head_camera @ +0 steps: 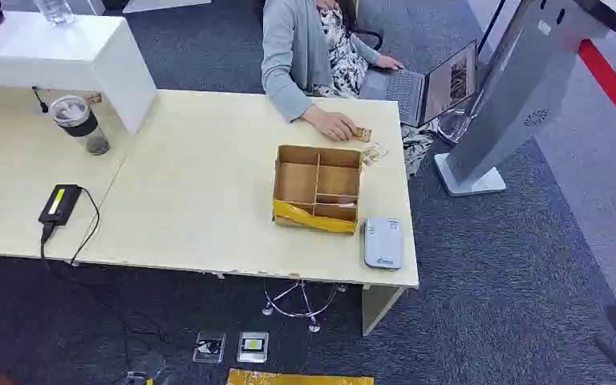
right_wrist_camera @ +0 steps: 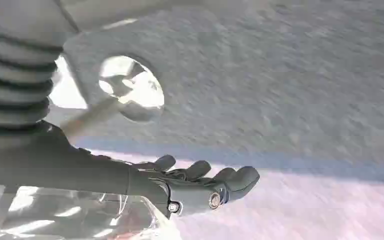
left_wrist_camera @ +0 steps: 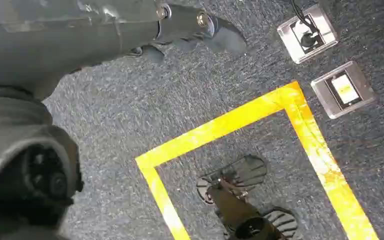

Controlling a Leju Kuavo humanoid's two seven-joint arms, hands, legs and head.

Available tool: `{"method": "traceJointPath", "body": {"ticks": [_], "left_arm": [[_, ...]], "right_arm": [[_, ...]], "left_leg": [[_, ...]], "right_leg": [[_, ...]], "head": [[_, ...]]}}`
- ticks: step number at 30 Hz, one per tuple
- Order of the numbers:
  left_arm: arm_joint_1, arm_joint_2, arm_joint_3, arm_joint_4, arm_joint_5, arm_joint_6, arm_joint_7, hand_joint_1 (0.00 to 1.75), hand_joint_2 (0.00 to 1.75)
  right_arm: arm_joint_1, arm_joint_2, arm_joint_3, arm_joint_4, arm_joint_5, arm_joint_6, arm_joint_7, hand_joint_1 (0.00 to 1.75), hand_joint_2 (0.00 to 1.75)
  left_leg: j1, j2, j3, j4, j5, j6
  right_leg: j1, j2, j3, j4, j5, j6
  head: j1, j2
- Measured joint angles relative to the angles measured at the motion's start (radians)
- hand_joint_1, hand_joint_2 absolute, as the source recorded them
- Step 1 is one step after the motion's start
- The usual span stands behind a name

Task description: Pass the card to the sensor for recognition and then transmit it.

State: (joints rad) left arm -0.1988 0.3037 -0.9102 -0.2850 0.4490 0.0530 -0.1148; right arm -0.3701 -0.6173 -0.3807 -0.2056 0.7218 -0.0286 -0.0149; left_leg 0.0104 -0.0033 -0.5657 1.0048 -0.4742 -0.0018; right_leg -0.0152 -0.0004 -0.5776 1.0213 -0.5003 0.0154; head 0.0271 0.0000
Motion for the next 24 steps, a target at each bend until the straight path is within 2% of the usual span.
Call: {"method": "traceJointPath", "body": {"ticks": [4,8,14,20,24], "left_arm": [[-0.004,0.004,0.000,0.000,-0.018,0.000,0.000,0.00,0.00],[-0.014,0.005,0.000,0.000,-0.043,-0.001,0.001,0.00,0.00],[-0.046,0.003,0.000,-0.001,-0.104,-0.019,0.001,0.00,0.00],[-0.070,-0.003,0.008,-0.005,-0.159,-0.037,0.002,0.00,0.00],[-0.073,-0.010,0.020,-0.006,-0.180,-0.038,0.004,0.00,0.00]], "right_arm": [[-0.090,-0.039,0.002,-0.015,0.029,-0.009,-0.039,0.00,1.75],[-0.188,-0.060,0.021,-0.036,0.087,-0.040,-0.120,0.00,1.75],[-0.312,-0.050,0.152,-0.111,0.202,-0.140,-0.207,0.00,1.75],[-0.332,0.003,0.344,-0.263,0.078,-0.118,-0.150,0.00,1.75],[-0.340,0.052,0.482,-0.363,0.045,-0.120,-0.133,0.00,1.75]], "left_leg": [[0.000,0.000,0.000,0.000,0.000,0.000],[0.000,0.000,0.000,0.000,0.001,0.000],[0.000,-0.003,-0.001,0.000,0.002,0.000],[0.001,-0.004,-0.002,0.000,0.002,0.000],[0.001,-0.004,-0.001,0.000,0.002,0.000]], "right_leg": [[0.000,0.000,0.000,0.000,0.000,0.000],[0.000,0.000,0.000,0.000,0.000,0.000],[0.000,-0.003,0.001,0.001,0.001,0.000],[0.001,-0.004,0.002,0.001,0.001,0.000],[0.001,-0.003,0.001,0.001,0.001,0.000]], "head": [[0.000,0.000],[0.000,0.000],[0.000,0.000],[0.001,0.000],[0.000,0.000]]}}
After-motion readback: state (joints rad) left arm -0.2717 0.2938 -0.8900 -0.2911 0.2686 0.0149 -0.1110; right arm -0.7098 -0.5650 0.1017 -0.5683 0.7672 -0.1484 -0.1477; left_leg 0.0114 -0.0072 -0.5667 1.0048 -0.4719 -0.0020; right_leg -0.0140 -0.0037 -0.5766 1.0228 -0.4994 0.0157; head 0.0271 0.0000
